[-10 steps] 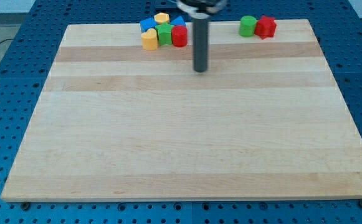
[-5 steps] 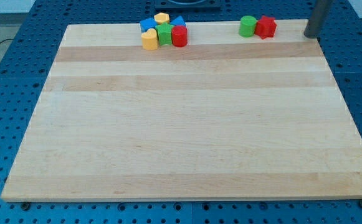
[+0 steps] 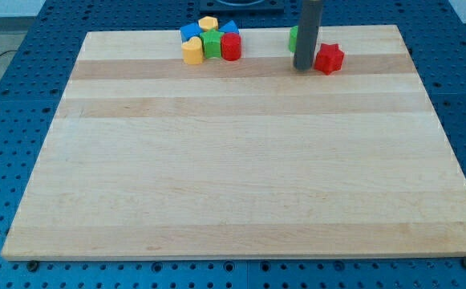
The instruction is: Separate the red star from the green circle
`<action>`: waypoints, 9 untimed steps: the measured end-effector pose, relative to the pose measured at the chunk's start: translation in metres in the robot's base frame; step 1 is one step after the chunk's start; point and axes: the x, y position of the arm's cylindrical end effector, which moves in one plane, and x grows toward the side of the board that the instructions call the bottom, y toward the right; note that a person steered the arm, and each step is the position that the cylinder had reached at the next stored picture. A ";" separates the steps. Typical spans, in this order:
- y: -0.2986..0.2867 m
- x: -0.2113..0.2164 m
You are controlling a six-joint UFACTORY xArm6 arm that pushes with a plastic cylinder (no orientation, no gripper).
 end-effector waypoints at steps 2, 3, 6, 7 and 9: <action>0.000 -0.014; 0.000 -0.024; 0.049 -0.051; 0.056 -0.021; -0.025 0.059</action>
